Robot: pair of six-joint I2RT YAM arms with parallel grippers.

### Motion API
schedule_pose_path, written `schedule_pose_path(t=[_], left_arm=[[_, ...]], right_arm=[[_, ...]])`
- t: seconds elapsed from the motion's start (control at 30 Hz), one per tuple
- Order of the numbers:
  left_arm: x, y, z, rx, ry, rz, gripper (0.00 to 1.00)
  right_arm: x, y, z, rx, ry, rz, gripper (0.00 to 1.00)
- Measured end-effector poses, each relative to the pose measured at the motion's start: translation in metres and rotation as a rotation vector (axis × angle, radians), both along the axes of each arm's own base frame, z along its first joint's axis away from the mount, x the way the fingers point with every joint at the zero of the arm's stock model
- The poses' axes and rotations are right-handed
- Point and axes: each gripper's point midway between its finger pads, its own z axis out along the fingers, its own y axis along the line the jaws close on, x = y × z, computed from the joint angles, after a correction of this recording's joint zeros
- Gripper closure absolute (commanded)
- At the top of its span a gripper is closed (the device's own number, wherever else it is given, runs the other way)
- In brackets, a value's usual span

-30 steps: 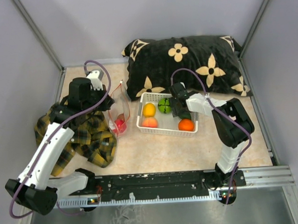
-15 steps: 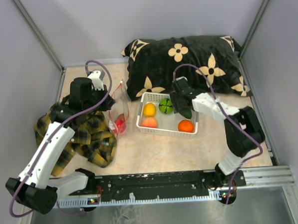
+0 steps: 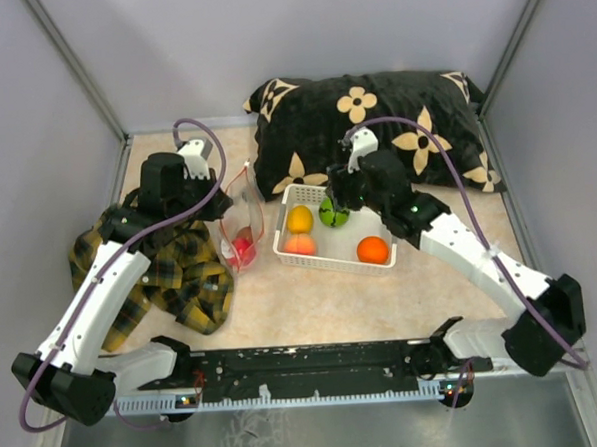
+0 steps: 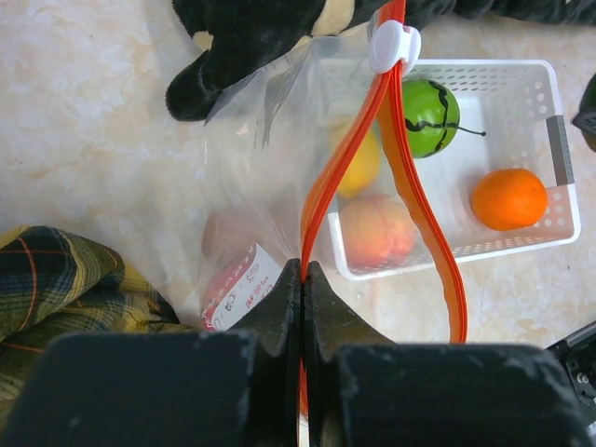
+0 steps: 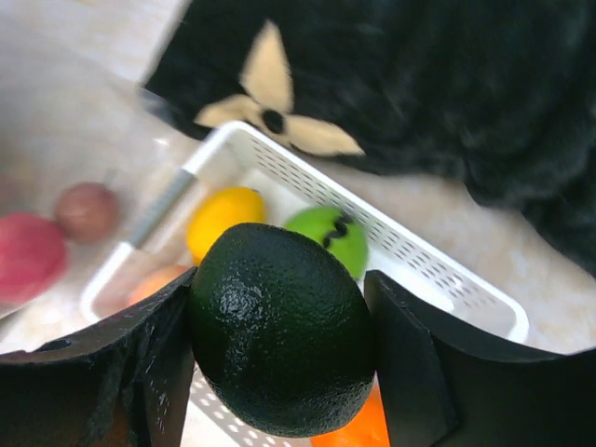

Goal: Place the food in the zip-top bag and seal the zipper
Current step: Pick up the fake fruit from the bin, then place the fake fruit in the zipper food storage bag.

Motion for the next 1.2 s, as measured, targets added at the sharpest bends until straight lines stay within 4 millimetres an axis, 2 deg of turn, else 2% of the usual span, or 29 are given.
schedule_pose_path(t=[0.23, 0.33, 0.47, 0.57, 0.67, 0.87, 1.03, 1.2], left_arm=[[-0.004, -0.007, 0.001, -0.007, 0.000, -0.050, 1.00], [-0.006, -0.011, 0.001, -0.011, 0.001, -0.078, 1.00], [-0.010, -0.019, 0.003, -0.016, 0.002, -0.123, 1.00], [-0.013, -0.024, 0.005, -0.022, -0.002, -0.151, 1.00], [-0.014, -0.026, 0.005, -0.020, -0.005, -0.168, 1.00], [-0.016, -0.027, 0.005, -0.019, -0.006, -0.181, 1.00], [-0.017, -0.028, 0.005, -0.019, -0.002, -0.186, 1.00], [-0.018, -0.029, 0.005, -0.021, 0.000, -0.194, 1.00]], right_arm=[[-0.028, 0.048, 0.066, 0.103, -0.254, 0.303, 0.69], [-0.041, 0.070, 0.085, 0.123, -0.341, 0.446, 0.70], [-0.072, 0.102, 0.101, 0.139, -0.436, 0.675, 0.70], [-0.096, 0.125, 0.106, 0.154, -0.468, 0.850, 0.71], [-0.111, 0.145, 0.114, 0.160, -0.503, 0.993, 0.70], [-0.155, 0.180, 0.123, 0.180, -0.568, 1.309, 0.71], [-0.164, 0.201, 0.124, 0.190, -0.580, 1.455, 0.71], [-0.164, 0.212, 0.099, 0.186, -0.549, 1.537, 0.72]])
